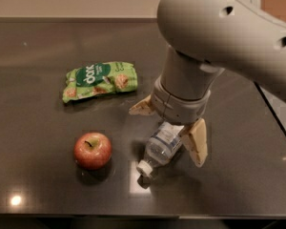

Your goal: Place blue plastic bottle upright

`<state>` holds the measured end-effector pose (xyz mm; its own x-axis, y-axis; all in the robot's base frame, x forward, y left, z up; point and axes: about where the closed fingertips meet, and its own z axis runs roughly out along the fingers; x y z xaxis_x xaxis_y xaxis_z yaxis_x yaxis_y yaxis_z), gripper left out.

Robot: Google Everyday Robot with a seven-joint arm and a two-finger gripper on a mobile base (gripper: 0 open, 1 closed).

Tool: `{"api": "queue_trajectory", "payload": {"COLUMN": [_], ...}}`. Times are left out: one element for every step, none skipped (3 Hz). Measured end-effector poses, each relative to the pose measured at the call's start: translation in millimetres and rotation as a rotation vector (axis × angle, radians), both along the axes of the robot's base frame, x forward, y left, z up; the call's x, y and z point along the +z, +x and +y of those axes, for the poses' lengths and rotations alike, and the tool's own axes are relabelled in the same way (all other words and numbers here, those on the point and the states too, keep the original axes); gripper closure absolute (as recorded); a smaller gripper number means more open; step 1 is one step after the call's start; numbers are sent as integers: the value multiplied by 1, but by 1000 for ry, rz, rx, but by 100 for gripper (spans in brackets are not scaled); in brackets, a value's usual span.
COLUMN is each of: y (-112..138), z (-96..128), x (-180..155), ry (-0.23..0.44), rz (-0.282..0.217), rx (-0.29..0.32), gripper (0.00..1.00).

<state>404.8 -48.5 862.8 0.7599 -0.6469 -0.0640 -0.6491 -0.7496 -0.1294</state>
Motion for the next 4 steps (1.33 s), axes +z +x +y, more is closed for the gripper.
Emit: {"api": "queue_trajectory", "payload": {"y": [3, 4, 4, 7], "z": [0, 0, 0, -1], "x": [-5, -12, -17, -19], "ry": [-22, -45, -61, -80], "rz": [-13, -14, -12, -15], "rx": [25, 37, 43, 34], "gripper": [0, 0, 0, 17]}}
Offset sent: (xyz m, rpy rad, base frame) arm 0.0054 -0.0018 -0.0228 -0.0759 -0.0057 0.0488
